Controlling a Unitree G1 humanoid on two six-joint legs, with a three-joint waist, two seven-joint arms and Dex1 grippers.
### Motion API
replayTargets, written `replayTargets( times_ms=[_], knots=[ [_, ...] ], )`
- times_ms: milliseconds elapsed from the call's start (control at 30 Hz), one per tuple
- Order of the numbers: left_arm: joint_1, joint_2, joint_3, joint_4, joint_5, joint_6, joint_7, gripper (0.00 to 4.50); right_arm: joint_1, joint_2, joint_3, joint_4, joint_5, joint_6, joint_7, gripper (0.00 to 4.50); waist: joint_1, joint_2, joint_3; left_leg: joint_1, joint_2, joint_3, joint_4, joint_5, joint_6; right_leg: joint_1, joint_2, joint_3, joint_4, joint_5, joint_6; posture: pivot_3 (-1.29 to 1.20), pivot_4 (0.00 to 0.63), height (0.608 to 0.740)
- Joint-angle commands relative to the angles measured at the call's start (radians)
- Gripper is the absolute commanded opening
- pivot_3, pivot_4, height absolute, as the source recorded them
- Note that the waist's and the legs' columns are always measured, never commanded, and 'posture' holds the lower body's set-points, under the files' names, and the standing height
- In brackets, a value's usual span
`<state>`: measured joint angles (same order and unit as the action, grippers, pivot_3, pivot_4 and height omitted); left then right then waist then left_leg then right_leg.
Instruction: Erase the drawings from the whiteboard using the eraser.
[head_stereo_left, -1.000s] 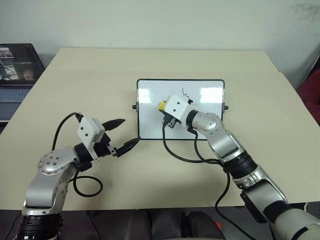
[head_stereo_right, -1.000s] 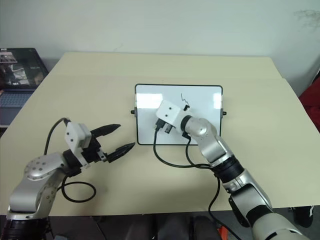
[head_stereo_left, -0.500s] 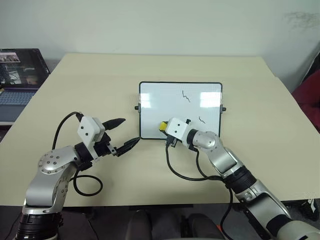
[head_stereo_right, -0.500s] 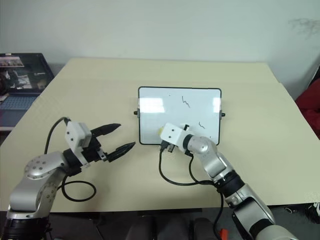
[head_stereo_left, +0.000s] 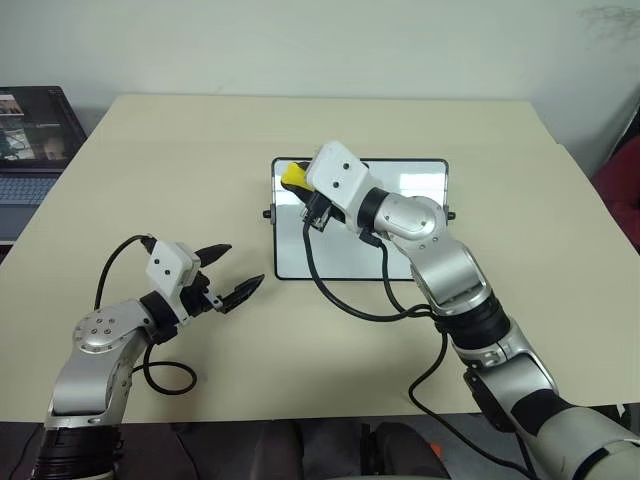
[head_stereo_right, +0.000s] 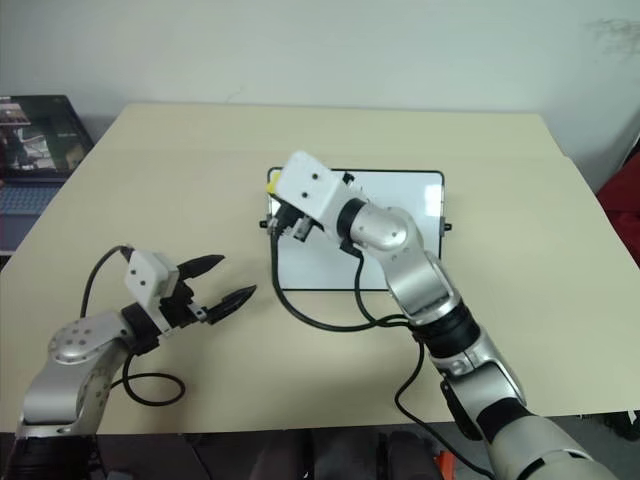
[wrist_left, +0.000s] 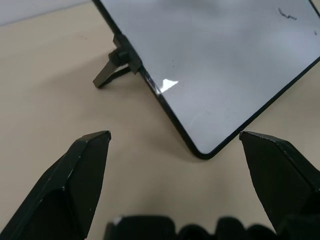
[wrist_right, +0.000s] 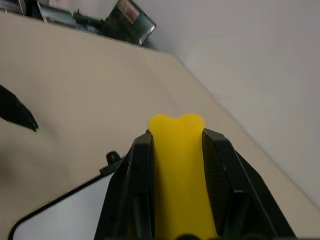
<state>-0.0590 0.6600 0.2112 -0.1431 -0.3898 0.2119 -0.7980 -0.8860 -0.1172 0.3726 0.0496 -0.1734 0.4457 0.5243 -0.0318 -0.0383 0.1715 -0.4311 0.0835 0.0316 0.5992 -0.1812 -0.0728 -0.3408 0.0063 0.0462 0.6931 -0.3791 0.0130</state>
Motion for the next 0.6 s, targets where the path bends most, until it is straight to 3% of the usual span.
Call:
replayTargets(
  times_ms=[33, 267, 600],
  knots=[
    [0.000, 0.000, 0.008, -0.011, 0.007, -0.025, -0.005, 4.50, -0.053, 0.030, 0.012, 0.164, -0.025, -0.086, -0.038, 0.99, 0.000, 0.000, 0.000, 0.000, 0.000, 0.000, 0.000, 0.000, 0.000, 0.000, -0.001, 0.000, 0.000, 0.000, 0.000, 0.00, 0.150, 0.740],
    [0.011, -0.006, -0.005, -0.031, 0.007, -0.026, -0.005, 4.50, -0.092, 0.068, 0.032, 0.345, -0.062, -0.201, -0.072, 0.99, -0.001, 0.000, 0.001, 0.000, 0.000, 0.001, 0.000, 0.000, 0.000, -0.002, -0.001, 0.000, 0.003, 0.000, 0.000, 0.00, 0.150, 0.740],
    [-0.018, 0.002, -0.032, -0.035, 0.005, -0.015, -0.048, 4.50, 0.034, 0.053, 0.127, 0.341, -0.111, -0.202, 0.006, 0.99, -0.001, 0.000, 0.000, 0.000, 0.000, 0.000, 0.000, 0.000, 0.000, -0.001, -0.001, 0.000, 0.004, 0.000, 0.000, 0.00, 0.150, 0.740]
  ],
)
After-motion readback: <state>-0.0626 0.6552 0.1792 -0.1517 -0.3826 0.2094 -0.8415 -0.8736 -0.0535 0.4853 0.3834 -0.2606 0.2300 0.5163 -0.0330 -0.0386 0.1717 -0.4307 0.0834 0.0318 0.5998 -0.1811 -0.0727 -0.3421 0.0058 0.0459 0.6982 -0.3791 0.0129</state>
